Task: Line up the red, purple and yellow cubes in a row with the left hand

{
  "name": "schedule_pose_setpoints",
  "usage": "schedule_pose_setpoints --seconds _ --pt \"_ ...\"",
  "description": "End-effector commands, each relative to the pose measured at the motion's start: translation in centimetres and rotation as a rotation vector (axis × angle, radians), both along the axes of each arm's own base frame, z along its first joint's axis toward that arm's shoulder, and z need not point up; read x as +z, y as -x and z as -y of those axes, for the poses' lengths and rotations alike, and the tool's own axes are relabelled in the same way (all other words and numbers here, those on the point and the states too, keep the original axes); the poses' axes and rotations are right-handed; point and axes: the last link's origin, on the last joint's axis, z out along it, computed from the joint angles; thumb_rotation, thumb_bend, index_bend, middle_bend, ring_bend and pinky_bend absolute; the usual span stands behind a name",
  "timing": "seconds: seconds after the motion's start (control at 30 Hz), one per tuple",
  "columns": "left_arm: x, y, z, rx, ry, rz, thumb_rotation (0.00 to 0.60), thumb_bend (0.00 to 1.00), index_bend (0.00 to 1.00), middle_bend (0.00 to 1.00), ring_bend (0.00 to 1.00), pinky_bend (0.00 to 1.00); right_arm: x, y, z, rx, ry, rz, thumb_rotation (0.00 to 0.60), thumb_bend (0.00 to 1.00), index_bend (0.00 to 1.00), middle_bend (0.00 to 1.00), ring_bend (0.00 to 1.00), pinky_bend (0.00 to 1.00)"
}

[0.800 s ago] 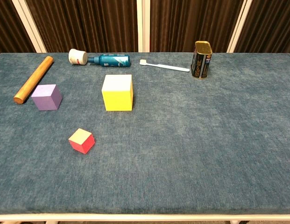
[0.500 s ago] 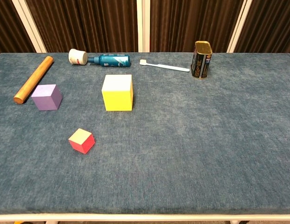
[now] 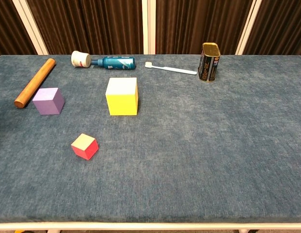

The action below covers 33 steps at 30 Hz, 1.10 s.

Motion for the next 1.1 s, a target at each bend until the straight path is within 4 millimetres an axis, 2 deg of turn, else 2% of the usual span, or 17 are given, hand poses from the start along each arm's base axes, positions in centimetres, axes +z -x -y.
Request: schedule_pose_setpoints --seconds 0.03,0.17,0.27,0.5,0.7,0.83,1.1 --pt "-2.5 -1.9 -4.5 -0.003 0.053 0.033 0.6 0.08 0.3 0.64 0.67 0.78 0.2 0.0 0.0 -0.009 0.003 -0.005 0.6 0.24 0.08 0.14 0.02 0.16" --pt "-4.4 -2.8 -6.5 0.019 0.087 0.061 0.6 0.06 0.3 0.76 0.81 0.93 0.2 0.1 0.0 -0.021 0.003 -0.009 0.6 0.24 0.08 0.14 0.02 0.16" --pt "-5.5 -3.2 -7.4 0.041 0.107 0.064 0.6 0.06 0.3 0.81 0.85 0.96 0.1 0.3 0.1 -0.031 0.002 -0.012 0.6 0.24 0.08 0.15 0.02 0.16" --pt "-7.8 -3.1 -8.2 0.094 0.163 -0.001 0.6 0.06 0.3 0.86 0.9 0.97 0.1 0.5 0.2 -0.044 0.002 -0.011 0.6 0.24 0.08 0.15 0.02 0.16" --pt "-9.6 -2.7 -8.0 0.216 0.211 0.085 0.6 0.06 0.31 0.9 0.93 0.98 0.2 0.7 0.4 -0.054 0.001 -0.013 0.6 0.24 0.08 0.15 0.02 0.16" --pt "-10.4 -2.3 -8.6 0.271 0.181 0.114 0.6 0.09 0.37 0.92 0.94 1.0 0.2 0.6 0.5 -0.051 -0.002 -0.012 0.6 0.24 0.08 0.15 0.02 0.16" --pt "-10.8 -1.6 -8.9 0.293 0.12 0.051 0.6 0.19 0.52 0.93 0.96 1.0 0.3 0.7 0.4 -0.054 -0.001 -0.013 0.6 0.24 0.08 0.15 0.02 0.16"
